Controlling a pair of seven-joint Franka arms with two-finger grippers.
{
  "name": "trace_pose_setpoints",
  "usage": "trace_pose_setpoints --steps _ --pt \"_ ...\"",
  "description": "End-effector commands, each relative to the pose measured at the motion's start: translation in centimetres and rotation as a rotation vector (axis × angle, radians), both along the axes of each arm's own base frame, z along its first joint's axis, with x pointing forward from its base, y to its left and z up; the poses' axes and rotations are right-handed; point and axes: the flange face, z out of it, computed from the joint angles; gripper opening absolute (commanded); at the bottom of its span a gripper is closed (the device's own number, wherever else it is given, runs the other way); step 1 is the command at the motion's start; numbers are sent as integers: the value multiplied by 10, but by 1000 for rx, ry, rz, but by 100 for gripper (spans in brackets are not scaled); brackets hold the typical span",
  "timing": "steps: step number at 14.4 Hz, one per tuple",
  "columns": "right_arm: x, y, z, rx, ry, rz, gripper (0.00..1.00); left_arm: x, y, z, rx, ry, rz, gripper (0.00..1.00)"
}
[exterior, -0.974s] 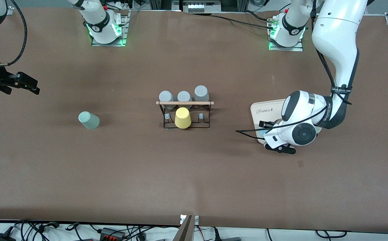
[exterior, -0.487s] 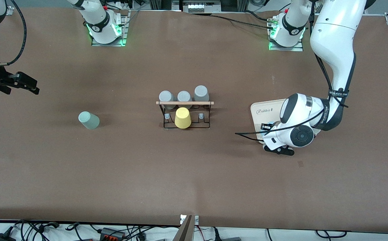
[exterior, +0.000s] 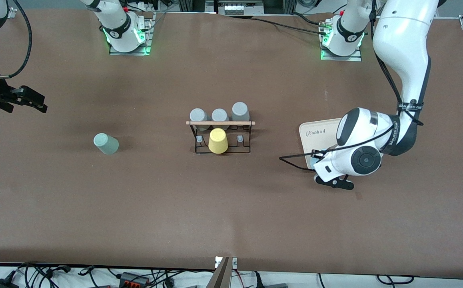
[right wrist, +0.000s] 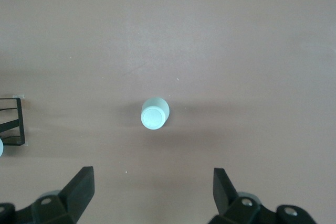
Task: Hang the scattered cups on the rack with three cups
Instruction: 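Close the left gripper on the light blue cup and lift it, then carry the light blue cup to the rack and hang it on a peg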
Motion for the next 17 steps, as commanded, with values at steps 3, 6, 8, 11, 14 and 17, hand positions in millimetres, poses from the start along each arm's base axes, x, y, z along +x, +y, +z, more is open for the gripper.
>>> trace_pose_setpoints --steps 3,6,8,11,14,17 --pt "-2 0 3 5 5 0 100 -3 -54 58 -150 33 77 12" --pt "-2 3 0 5 13 3 100 -7 -113 99 -231 22 239 9" --pt "0 6 -6 3 22 11 100 -4 -129 123 -283 41 380 9" --pt "-1 6 -7 4 34 28 100 -20 -164 128 -313 116 478 10" --pt "3 4 -7 4 11 23 100 -29 -199 105 -286 111 529 12" --pt "5 5 -14 4 28 14 100 -38 -222 82 -253 78 504 12"
